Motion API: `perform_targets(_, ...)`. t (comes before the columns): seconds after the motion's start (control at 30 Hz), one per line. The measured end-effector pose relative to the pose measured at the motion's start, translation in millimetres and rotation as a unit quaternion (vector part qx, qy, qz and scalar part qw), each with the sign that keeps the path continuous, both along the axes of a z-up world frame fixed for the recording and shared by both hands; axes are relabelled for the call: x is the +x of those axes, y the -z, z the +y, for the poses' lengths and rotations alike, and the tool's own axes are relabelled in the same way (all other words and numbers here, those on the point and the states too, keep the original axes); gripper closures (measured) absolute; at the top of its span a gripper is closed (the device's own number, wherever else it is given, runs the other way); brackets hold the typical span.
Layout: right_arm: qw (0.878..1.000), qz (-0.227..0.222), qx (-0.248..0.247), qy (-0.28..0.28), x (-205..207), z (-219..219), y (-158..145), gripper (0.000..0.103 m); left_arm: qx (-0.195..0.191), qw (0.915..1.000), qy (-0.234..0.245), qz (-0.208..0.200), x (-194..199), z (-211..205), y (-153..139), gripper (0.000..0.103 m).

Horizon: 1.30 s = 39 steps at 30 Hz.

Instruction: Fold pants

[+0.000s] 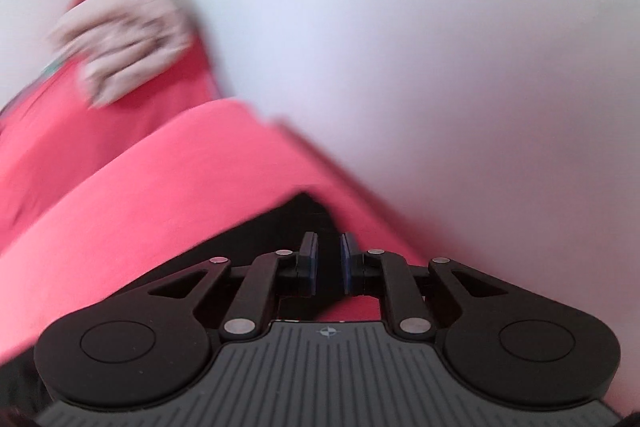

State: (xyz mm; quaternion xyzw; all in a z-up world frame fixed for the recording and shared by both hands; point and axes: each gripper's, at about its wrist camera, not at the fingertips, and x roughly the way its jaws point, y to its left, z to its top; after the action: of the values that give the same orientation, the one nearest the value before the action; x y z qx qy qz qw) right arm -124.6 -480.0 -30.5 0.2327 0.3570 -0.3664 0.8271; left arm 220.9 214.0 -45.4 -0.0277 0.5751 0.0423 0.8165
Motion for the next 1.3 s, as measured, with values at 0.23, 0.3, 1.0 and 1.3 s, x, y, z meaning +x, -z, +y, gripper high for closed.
perform_targets(0.23, 0.994, 0.085, -0.011, 0.071, 6, 0, 9, 0.050, 0.030, 0.9990, -0.032, -0.010, -38, 33, -26, 0.003)
perform_targets(0.3, 0.995, 0.075, -0.032, 0.050, -13, 12, -5, 0.047, 0.023, 0.9990, -0.035, -0.014, -62, 45, -38, 0.000)
perform_targets(1.0, 0.978, -0.054, 0.167, 0.113, -216, 126, -22, 0.022, -0.263, 0.9579, -0.110, 0.033, -206, 69, 4, 0.000)
perform_targets(1.3, 0.958, -0.084, 0.237, 0.141, -215, 122, 19, 0.025, -0.271, 0.9553, -0.113, 0.035, -203, 64, 3, 0.000)
